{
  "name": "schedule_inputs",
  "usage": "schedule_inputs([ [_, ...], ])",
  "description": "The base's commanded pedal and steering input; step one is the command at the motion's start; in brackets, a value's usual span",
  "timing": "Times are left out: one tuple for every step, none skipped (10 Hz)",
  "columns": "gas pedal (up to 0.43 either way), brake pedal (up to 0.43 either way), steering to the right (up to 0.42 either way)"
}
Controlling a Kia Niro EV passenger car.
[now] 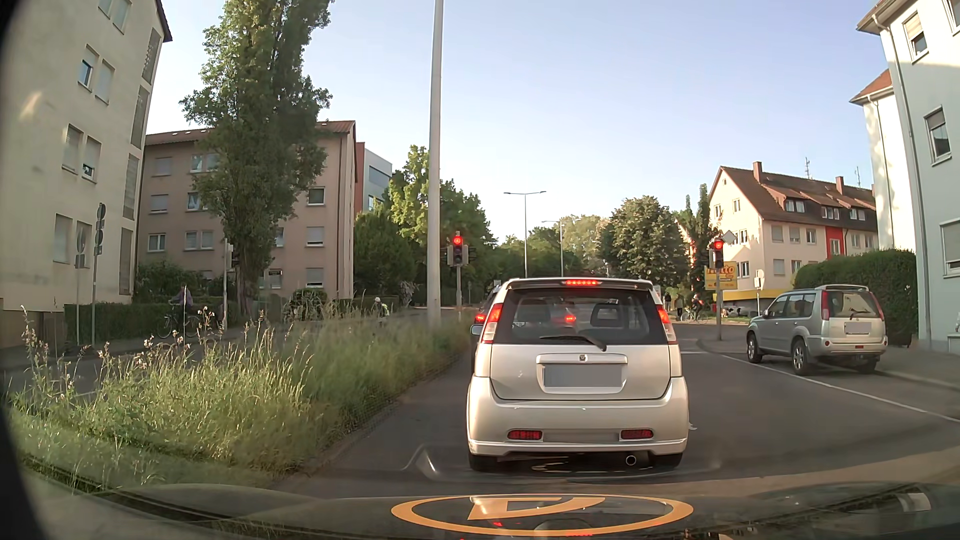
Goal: Follow the waypoints while adhering to traffic rules and regulations
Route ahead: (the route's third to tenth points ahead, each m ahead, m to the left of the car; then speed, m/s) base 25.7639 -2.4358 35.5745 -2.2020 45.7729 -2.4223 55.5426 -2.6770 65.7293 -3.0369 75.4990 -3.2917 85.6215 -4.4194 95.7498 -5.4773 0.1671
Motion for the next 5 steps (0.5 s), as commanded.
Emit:
schedule_inputs([
  [0.0, 0.116, 0.001],
  [0.0, 0.122, 0.001],
  [0.0, 0.122, 0.001],
  [0.0, 0.134, 0.001],
  [0.0, 0.146, 0.001],
])
